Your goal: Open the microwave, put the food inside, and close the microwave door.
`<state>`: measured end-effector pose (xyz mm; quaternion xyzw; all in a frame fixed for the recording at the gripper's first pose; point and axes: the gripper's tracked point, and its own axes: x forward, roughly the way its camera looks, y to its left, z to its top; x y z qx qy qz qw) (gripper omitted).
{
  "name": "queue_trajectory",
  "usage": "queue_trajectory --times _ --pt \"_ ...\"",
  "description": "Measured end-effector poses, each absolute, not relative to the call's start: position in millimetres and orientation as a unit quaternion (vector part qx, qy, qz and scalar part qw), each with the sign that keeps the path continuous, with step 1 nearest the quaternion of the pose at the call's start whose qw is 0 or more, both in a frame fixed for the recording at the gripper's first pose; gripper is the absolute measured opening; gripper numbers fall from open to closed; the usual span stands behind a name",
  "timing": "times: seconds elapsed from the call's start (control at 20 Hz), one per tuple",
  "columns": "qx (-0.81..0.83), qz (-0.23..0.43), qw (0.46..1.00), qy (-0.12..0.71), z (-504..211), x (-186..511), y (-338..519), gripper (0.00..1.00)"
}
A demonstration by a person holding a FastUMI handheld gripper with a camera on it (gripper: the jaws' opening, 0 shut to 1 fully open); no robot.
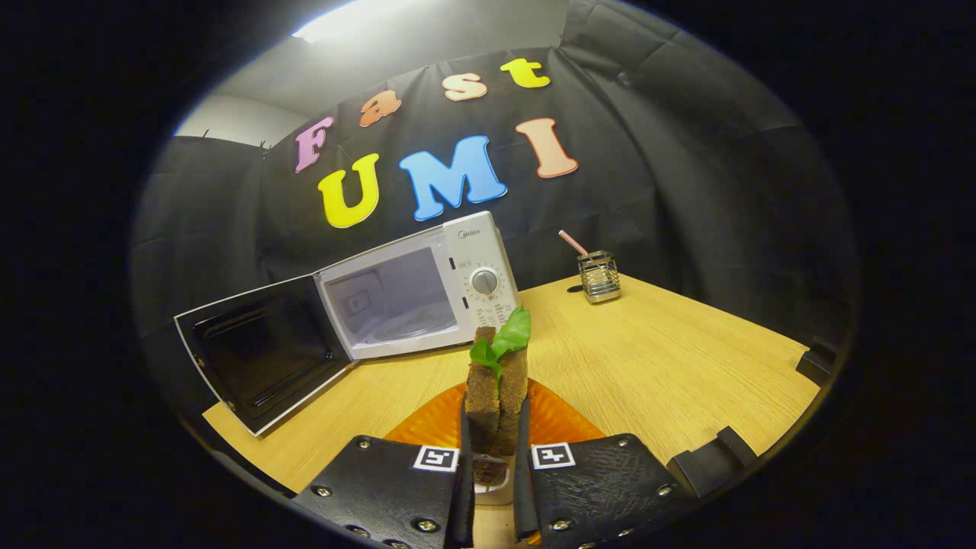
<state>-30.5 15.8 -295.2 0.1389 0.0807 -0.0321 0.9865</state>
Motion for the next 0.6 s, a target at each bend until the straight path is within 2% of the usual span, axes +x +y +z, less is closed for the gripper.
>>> queue_trajectory --times 0.3,0.6 --pt "0.119 -0.014 0.992 0.034 -246.3 -32.1 34.3 0.2" --pt "0.15 0.041 0.988 0.021 -215.5 0.8 77.0 0.2"
